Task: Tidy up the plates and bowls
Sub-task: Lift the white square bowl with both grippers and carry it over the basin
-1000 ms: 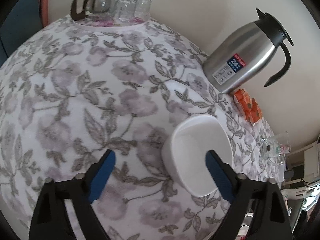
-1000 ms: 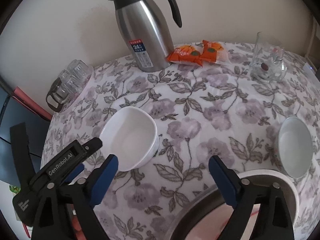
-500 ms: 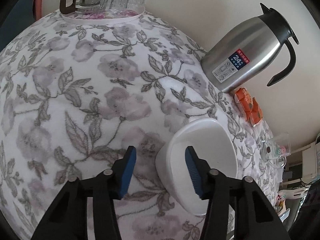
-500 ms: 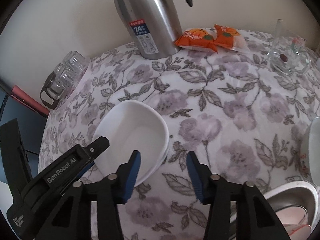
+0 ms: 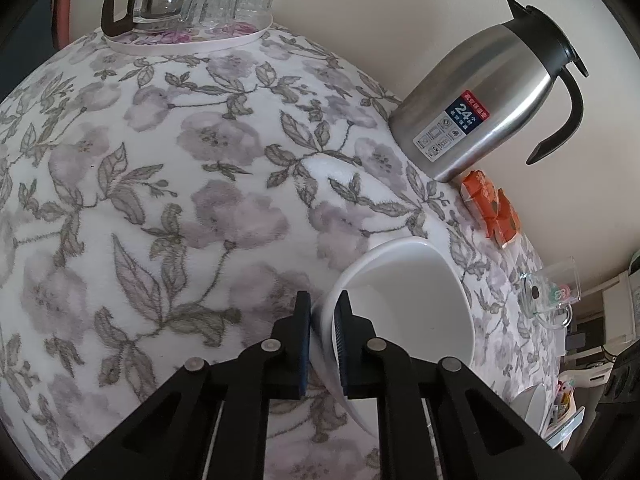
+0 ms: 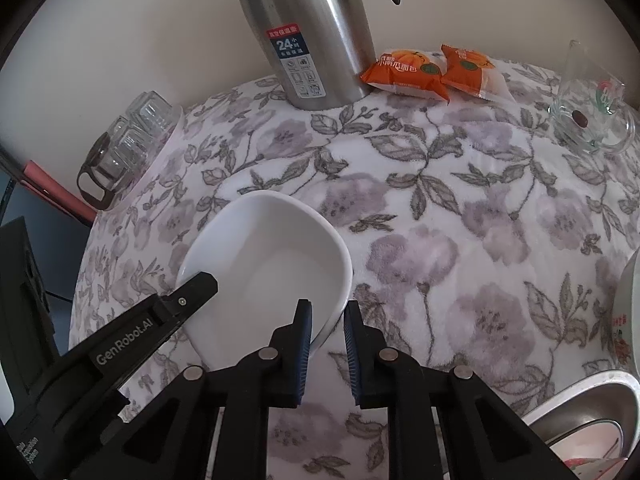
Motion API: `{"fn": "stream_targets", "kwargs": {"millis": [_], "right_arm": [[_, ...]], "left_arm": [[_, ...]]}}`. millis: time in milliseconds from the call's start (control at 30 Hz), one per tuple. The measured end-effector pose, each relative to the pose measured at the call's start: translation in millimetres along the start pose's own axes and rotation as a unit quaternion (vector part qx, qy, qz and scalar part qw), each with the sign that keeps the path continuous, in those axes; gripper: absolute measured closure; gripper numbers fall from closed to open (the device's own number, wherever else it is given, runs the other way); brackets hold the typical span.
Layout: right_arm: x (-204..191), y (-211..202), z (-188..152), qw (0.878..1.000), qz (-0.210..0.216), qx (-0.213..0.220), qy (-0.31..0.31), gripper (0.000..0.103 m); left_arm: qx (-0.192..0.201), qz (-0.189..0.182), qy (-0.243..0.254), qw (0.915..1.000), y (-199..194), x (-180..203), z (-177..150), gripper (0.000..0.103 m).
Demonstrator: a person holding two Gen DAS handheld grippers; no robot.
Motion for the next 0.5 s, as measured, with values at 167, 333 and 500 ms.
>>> {"fn": "stream_targets", "kwargs": {"millis": [167, 333, 500], "right_arm": [[0.1, -5.4, -2.3, 1.000, 0.001, 0.000, -0.002, 0.086], [0.8, -23.1, -1.4, 1.000, 0.012, 0.008, 0.002, 0.086], [3.4, -51.6, -1.3, 1.000, 0.017, 0.023, 0.005, 0.085]], "left_arm": [[-0.003, 0.010, 0.013, 0.9999, -6.5, 4.5, -0.2, 0.091], [0.004, 0.006, 0.021, 0.9998, -23.9, 12.7, 2.4, 0.091], [0.017, 0.018, 0.040, 0.9989, -48.1, 31.0, 3.1, 0.091]]}}
Point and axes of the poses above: each gripper's, at about its wrist camera, not at the fingertips, and y roughly the way its jaws point, x to its right, z to its top, the point moved 7 cm from there along y, roughly the way its jaws point, and after that the axes turned 14 degrees about y, right-handed, at the moved point
